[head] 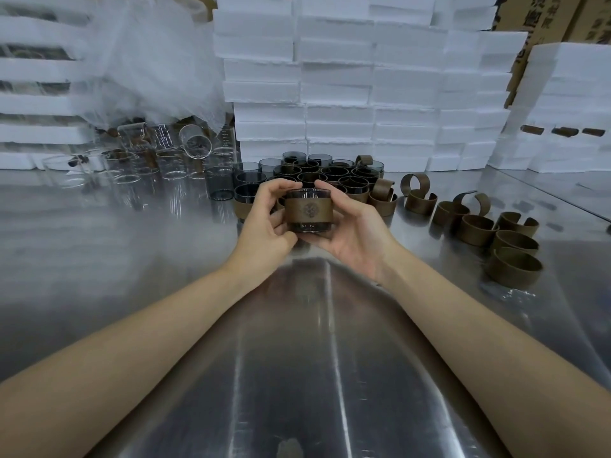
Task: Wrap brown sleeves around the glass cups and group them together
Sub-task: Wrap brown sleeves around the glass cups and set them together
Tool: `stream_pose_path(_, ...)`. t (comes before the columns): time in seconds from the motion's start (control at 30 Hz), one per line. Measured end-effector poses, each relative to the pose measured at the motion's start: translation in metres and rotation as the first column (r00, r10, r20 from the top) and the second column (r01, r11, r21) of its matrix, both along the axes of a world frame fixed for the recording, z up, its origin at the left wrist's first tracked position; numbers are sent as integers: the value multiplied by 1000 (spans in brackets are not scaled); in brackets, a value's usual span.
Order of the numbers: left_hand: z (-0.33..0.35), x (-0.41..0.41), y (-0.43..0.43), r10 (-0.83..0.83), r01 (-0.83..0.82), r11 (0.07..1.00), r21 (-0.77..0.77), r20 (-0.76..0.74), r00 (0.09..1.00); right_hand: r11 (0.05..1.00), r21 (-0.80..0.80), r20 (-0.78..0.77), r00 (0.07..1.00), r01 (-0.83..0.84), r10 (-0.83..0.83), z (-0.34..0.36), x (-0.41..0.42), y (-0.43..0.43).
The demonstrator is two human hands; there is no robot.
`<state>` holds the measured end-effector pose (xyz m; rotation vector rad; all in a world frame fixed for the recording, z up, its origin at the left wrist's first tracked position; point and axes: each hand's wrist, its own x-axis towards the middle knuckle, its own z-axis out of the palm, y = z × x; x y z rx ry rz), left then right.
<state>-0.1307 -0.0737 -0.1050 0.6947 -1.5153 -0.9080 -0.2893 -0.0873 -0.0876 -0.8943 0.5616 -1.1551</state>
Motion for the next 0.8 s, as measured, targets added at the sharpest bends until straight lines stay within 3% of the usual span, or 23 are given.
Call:
stream_pose_path(0.33, -2, -1, -2, 16, -15, 1000, -24, 43, 999, 999, 40, -26, 1000, 13, -12, -1, 2, 1)
stream_pose_path(0.43, -3, -1, -4, 22, -21, 1000, -22, 54, 998, 999, -33, -109, 994, -8, 4, -2, 5, 3)
stream_pose_path(0.53, -4, 0, -5, 24, -23, 1000, -16, 61, 998, 980, -150, -220, 962, 130, -161, -3, 10, 4)
stream_pose_path(0.6, -5, 1, -7, 72, -71, 997, -9, 75, 995, 928, -205, -291, 885, 312, -362, -4, 7, 2)
stream_pose_path(0.67, -4, 3, -9, 186, -184, 983, -31, 123, 975, 841, -321, -450, 711, 436, -541, -5, -3, -4)
stream_pose_path(0.73, -3, 7, -10, 312, -308, 950, -53, 148, 938, 777, -429, -581, 517, 461, -628, -7, -13, -9)
stream_pose_path(0.8, -2, 12, -14, 442, -436, 897, -69, 151, 884, 752, -462, -634, 418, 470, -651, -10, -19, -14)
